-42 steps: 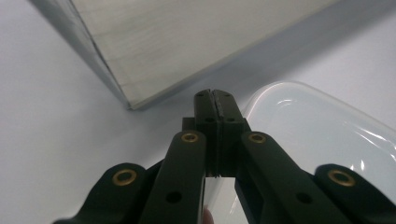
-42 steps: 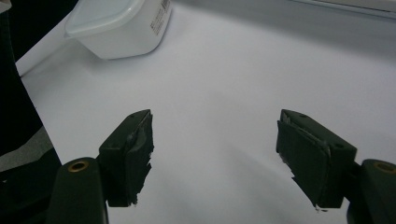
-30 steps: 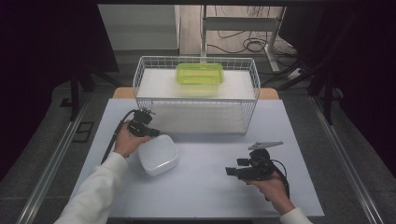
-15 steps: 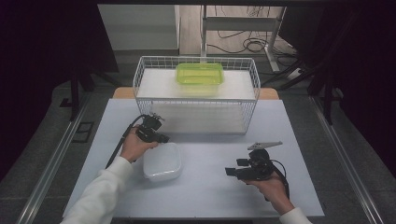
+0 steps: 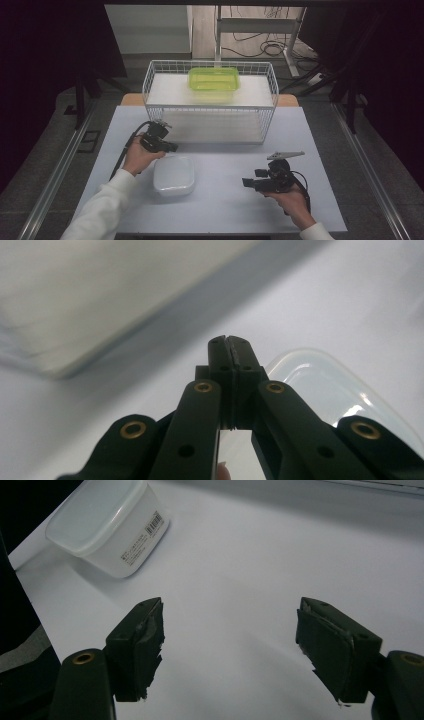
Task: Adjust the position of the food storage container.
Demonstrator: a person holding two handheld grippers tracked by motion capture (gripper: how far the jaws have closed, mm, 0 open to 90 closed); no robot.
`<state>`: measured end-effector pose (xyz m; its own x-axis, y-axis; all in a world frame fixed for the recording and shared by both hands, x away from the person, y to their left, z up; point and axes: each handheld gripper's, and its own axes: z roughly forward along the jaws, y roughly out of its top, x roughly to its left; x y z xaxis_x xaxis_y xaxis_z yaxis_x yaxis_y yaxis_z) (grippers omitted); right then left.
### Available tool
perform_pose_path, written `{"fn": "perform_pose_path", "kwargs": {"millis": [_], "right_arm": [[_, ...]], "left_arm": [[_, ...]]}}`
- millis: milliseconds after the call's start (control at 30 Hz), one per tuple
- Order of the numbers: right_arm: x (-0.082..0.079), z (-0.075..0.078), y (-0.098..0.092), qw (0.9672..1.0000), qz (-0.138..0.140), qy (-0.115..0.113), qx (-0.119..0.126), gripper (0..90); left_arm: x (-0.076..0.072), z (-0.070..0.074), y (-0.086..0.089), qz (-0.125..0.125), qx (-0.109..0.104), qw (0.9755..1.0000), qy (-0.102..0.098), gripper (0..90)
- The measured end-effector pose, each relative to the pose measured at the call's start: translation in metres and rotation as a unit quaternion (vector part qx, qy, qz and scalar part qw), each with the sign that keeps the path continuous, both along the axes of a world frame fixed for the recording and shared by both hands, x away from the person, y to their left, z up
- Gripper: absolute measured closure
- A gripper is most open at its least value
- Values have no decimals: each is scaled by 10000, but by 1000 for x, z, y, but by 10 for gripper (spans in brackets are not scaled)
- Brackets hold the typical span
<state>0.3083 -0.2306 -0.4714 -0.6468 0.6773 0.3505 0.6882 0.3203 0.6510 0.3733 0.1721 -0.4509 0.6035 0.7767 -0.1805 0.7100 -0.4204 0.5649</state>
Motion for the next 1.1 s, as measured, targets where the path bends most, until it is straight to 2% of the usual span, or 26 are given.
{"fn": "perform_pose_path", "kwargs": {"millis": [67, 100, 133, 200, 267, 300, 367, 400, 467, 500, 533, 567, 633, 733, 833, 900, 1000, 1033, 1100], "right_arm": [[0, 0, 0, 10000, -1, -3, 2, 274], [-1, 0, 0, 10000, -1, -7, 9, 275], [-1, 0, 0, 10000, -1, -7, 9, 275], [-1, 0, 1, 10000, 10, 13, 42, 275], [-1, 0, 3, 9999, 41, 41, 100, 274], [-1, 0, 3, 9999, 41, 41, 100, 274], [-1, 0, 4, 10000, 46, 35, 75, 274], [-1, 0, 4, 10000, 46, 35, 75, 274], [0, 0, 4, 10000, 44, 10, 30, 274], [0, 0, 4, 10000, 36, 24, 34, 274], [1, 0, 4, 10000, 37, 31, 52, 274], [1, 0, 4, 10000, 33, 41, 79, 274], [1, 0, 4, 10000, 22, 37, 86, 274], [2, 0, 3, 10000, 18, 14, 96, 274], [2, 1, 2, 9999, -12, 33, 108, 274], [2, 1, 2, 9999, -15, 3, 103, 274], [2, 1, 2, 10000, -10, -15, 77, 273], [2, 1, 2, 10000, -5, -20, 69, 272], [2, 1, 1, 9999, 7, -15, 107, 272]], "left_arm": [[-4, 3, 6, 63, -57, 10000, -40, 898], [-11, 8, 18, 180, -154, 9997, -54, 898], [-11, 8, 18, 180, -154, 9997, -54, 898], [-20, 7, 32, 315, -122, 9994, -51, 898], [-31, 1, 50, 512, -217, 9985, 7, 898], [-31, 1, 50, 512, -217, 9985, 7, 898], [-44, -6, 67, 720, -272, 9970, 127, 898], [-44, -6, 67, 720, -272, 9970, 127, 898], [-56, -16, 80, 888, -361, 9950, 292, 897], [-56, -16, 80, 888, -361, 9950, 292, 897], [-64, -24, 85, 959, -459, 9935, 402, 897], [-64, -24, 85, 959, -459, 9935, 402, 897], [-72, -35, 86, 1000, -590, 9918, 542, 897], [-77, -41, 83, 972, -661, 9910, 644, 897], [-82, -47, 74, 780, -822, 9904, 789, 897], [-84, -50, 68, 736, -794, 9906, 830, 897], [-83, -51, 61, 701, -891, 9894, 904, 897], [-82, -51, 60, 630, -826, 9901, 940, 897], [-81, -53, 56, 709, -794, 9900, 930, 897]]}}
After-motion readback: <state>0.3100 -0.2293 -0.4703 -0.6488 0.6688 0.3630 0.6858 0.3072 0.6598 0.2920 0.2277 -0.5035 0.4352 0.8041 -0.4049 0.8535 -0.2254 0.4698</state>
